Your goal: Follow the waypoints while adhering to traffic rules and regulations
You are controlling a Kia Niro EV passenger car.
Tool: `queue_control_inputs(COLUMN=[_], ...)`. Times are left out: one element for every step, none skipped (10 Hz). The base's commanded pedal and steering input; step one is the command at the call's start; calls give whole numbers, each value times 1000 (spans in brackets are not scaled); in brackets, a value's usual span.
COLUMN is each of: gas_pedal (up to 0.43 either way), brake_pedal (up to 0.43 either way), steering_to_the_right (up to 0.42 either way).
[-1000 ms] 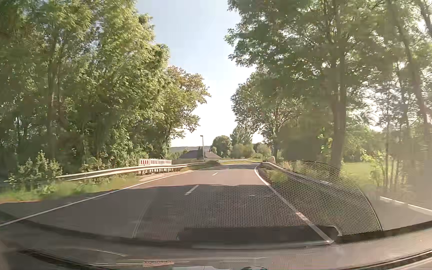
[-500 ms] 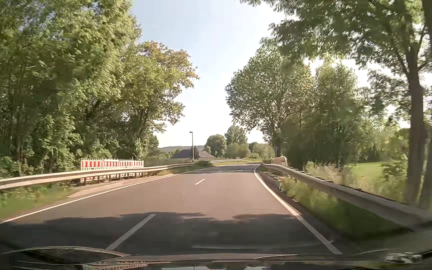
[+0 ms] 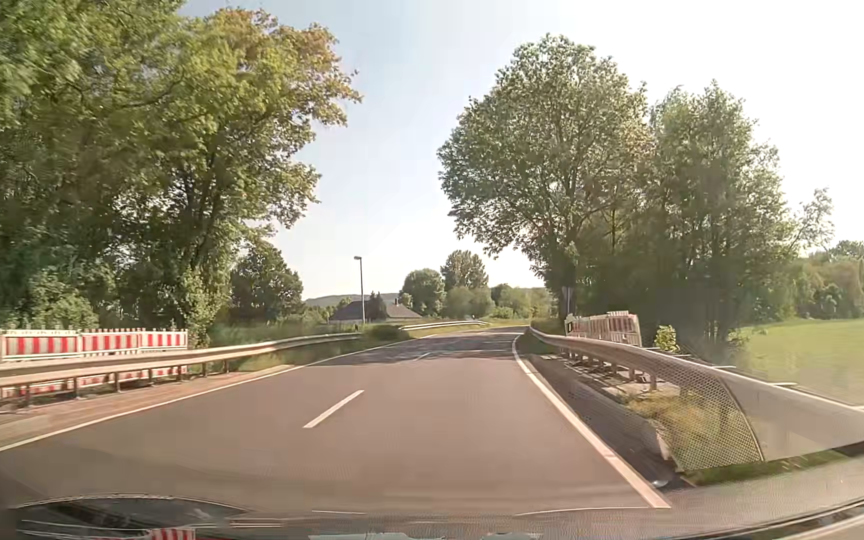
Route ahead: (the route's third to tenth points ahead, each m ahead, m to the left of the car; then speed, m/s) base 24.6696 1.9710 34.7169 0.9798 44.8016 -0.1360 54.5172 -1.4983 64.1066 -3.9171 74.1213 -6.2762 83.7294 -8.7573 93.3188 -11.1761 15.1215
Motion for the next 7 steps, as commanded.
queue_control_inputs(gas_pedal=[130,138,138,138,138,138,138], brake_pedal=[0,0,0,0,0,0,0], steering_to_the_right=[5,5,5,5,6,7,8])
